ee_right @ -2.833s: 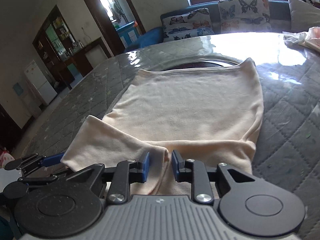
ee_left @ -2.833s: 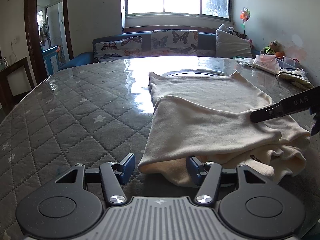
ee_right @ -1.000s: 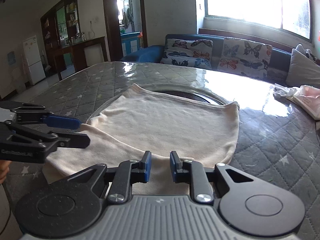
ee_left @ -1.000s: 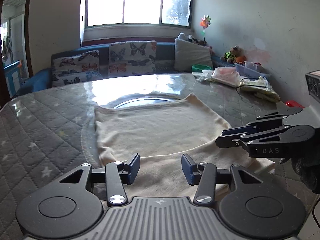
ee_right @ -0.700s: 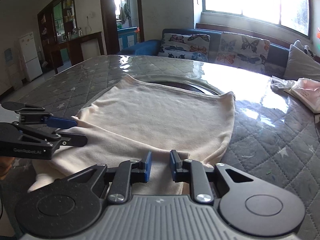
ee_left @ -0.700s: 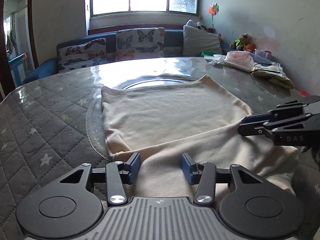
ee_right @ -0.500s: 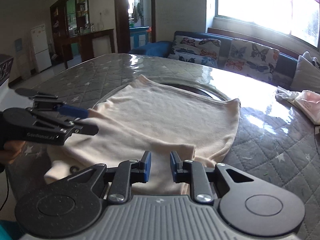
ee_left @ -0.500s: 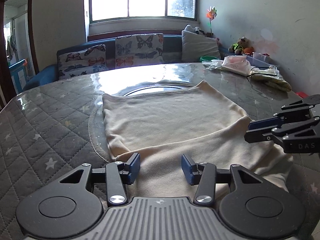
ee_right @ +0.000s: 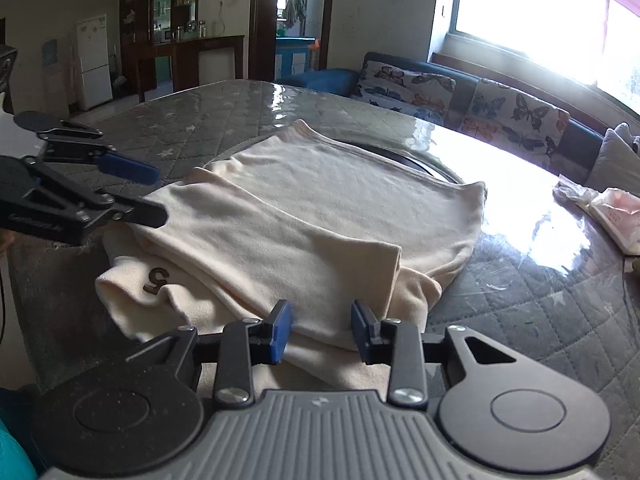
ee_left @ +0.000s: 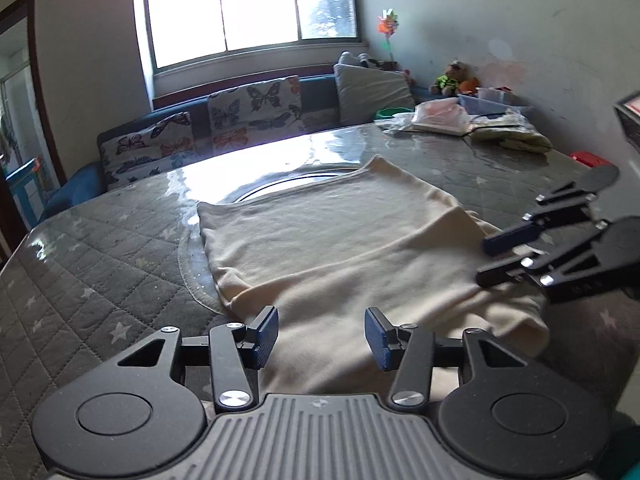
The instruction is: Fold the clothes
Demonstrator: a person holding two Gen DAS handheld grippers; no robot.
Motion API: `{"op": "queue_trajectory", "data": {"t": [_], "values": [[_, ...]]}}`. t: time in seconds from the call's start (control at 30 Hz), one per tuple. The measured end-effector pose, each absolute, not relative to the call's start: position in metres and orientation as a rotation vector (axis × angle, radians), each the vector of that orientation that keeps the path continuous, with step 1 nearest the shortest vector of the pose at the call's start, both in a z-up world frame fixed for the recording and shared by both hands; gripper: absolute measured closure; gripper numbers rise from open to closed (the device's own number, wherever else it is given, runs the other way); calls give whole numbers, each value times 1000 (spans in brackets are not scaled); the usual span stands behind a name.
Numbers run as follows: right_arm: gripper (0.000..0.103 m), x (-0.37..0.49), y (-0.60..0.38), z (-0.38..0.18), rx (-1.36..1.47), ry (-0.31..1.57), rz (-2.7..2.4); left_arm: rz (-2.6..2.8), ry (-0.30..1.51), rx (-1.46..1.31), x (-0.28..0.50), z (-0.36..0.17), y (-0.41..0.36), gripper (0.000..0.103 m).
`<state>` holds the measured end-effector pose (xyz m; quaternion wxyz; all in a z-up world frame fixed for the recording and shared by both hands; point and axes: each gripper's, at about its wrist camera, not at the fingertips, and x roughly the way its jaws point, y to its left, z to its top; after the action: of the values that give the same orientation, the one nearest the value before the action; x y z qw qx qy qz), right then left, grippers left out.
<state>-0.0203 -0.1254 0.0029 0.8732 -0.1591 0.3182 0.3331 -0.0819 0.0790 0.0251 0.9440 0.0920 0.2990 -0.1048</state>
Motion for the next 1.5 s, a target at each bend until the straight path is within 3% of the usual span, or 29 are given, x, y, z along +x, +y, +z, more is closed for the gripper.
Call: {"op": "queue_trajectory", "data": {"t": [0.33, 0.6, 0.63, 0.7, 0.87, 1.03, 1.33, 1.43, 1.5], "values": [[65, -39, -141, 24, -345, 670, 738, -363, 549, 455, -134, 18, 64, 52], [57, -60, -145, 22, -424, 682, 769, -428, 515, 528, -129, -1, 43, 53], [56, -61, -146, 22, -433, 681, 770, -433, 510, 531, -128, -3, 42, 55], [53, -63, -149, 22, -451, 678, 772, -441, 504, 525, -128, -5, 41, 71], [51, -69, -149, 17, -519, 676, 788, -423, 496, 446, -120, 2, 47, 91], [44, -80, -141, 9, -582, 639, 835, -388, 487, 360, -106, 14, 54, 92], [45, -75, -118, -3, -625, 525, 857, -374, 510, 245, -84, 20, 66, 93], [50, -64, -112, -4, -586, 533, 864, -375, 516, 232, -81, 19, 68, 93], [60, -54, -111, -4, -547, 553, 867, -381, 516, 231, -82, 19, 70, 92]]}}
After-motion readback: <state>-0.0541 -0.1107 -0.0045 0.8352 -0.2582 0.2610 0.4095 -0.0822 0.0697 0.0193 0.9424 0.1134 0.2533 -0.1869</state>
